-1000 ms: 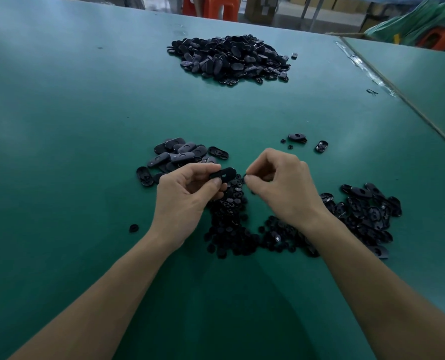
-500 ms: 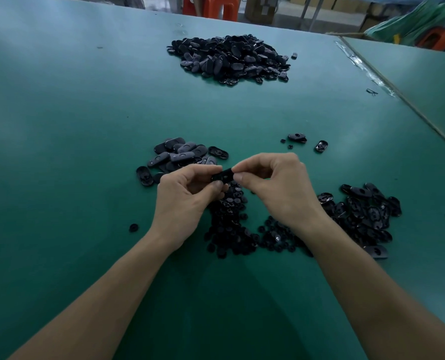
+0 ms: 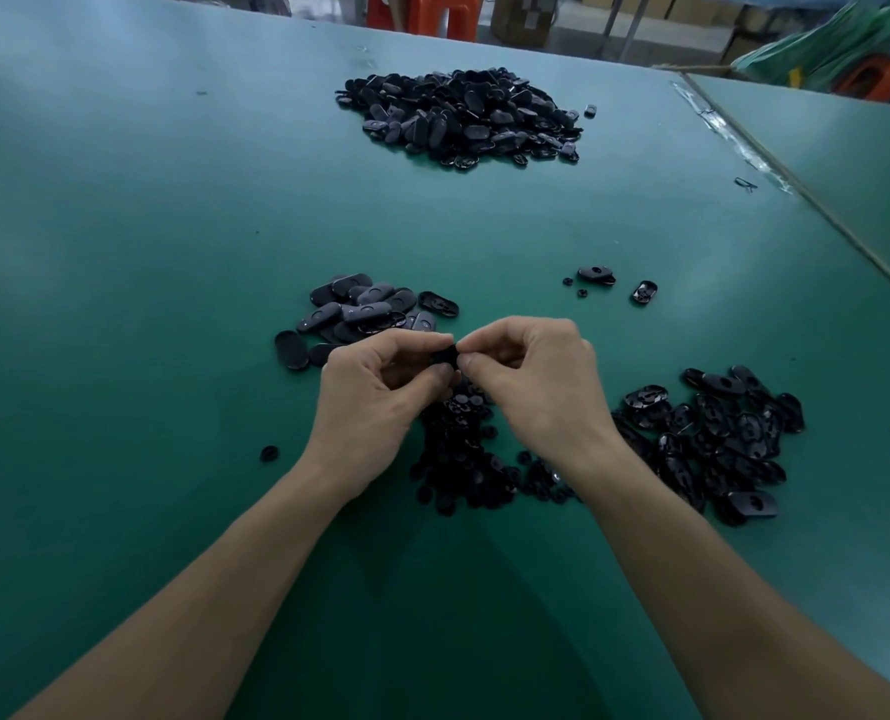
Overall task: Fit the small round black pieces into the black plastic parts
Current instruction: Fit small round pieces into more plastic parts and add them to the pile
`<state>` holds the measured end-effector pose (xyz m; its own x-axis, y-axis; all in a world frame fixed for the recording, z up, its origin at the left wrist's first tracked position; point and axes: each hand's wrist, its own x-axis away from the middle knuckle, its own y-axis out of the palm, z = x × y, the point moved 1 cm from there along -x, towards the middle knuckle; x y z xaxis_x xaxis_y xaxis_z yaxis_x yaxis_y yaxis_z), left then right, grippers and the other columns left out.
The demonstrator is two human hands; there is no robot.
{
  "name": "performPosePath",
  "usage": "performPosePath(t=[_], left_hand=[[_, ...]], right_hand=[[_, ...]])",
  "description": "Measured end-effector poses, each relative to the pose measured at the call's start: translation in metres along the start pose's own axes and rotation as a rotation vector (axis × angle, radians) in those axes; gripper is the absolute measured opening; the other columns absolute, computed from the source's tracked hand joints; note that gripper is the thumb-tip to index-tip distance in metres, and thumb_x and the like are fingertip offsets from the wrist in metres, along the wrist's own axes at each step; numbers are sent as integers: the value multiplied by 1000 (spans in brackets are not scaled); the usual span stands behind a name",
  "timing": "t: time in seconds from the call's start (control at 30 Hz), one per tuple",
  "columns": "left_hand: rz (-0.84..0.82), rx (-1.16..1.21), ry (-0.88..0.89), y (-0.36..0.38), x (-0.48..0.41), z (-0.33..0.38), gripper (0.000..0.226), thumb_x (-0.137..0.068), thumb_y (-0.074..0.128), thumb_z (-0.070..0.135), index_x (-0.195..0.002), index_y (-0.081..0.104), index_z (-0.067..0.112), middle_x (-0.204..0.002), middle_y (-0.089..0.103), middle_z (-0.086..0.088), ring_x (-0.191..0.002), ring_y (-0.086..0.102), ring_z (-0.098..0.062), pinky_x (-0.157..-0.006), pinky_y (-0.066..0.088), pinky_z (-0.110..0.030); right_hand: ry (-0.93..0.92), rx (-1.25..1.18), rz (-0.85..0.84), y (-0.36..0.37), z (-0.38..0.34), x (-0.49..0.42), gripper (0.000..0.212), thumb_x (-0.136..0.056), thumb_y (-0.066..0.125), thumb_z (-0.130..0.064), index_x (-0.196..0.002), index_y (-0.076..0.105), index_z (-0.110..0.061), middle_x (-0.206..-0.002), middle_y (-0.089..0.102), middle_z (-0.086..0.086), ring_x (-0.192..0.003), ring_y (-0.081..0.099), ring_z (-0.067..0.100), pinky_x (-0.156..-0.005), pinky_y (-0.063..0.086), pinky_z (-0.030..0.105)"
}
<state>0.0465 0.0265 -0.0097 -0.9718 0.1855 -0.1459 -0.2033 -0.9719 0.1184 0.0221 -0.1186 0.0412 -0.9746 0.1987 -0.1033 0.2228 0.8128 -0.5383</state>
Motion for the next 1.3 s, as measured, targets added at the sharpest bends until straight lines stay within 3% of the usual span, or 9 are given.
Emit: performPosePath(t=[0.3,0.43,0.63,0.8,0.9,1.03,1.3], left_hand=[[-30,-55,12,-1,2,3,30,-85,72,-7,-97,74,21,-87,78,1,-80,75,-17,-79,61,-28],[-44,-94,16,-1,1,2,25,-85,74,-3,-99,73,18,-89,78,1,-84,76,-17,-78,59,-26],[-42,-79,27,-1,0,2,21,-86,74,-1,-97,71,16,-88,78,0,-79,74,-10,-71,55,-18],[-54,-84,2,0,0,2,23,-88,70,-5,-98,70,16,-87,77,-3,-73,69,-11,-66,55,-20],[-28,-29,-45,1,-1,2,26,-88,70,-6,-98,69,18,-83,76,-1,-69,66,-8,-63,54,-17],[-23,9,-67,0,-1,1,23,-87,70,-6,-99,68,13,-84,77,-4,-69,68,-8,-63,54,-17],[-33,46,-68,0,-1,3,25,-83,73,-7,-97,72,14,-83,78,-2,-73,73,-11,-67,56,-18]], right_hand=[[0,89,-44,-2,-3,-3,17,-83,74,-10,-77,70,-25,-68,70,-9,-63,65,-1,-59,49,8],[-13,124,-47,0,-4,0,16,-86,72,-7,-83,75,-22,-72,71,-8,-67,68,2,-69,58,18],[-41,134,-126,-4,-9,0,18,-87,69,-5,-94,79,-19,-78,73,-5,-75,70,7,-80,59,24],[-93,163,-139,-11,-6,-6,18,-84,74,-9,-89,79,-26,-72,68,-13,-64,61,-5,-65,45,7],[-61,118,-167,-12,0,-8,19,-85,75,-12,-93,74,-29,-83,71,-6,-71,65,1,-69,51,13],[-50,29,-240,-14,4,-11,17,-85,74,-7,-90,75,-23,-78,74,-7,-72,69,0,-75,55,19],[-57,19,-249,-18,7,-12,16,-83,77,-9,-85,74,-25,-72,73,-9,-65,67,-3,-66,49,12]])
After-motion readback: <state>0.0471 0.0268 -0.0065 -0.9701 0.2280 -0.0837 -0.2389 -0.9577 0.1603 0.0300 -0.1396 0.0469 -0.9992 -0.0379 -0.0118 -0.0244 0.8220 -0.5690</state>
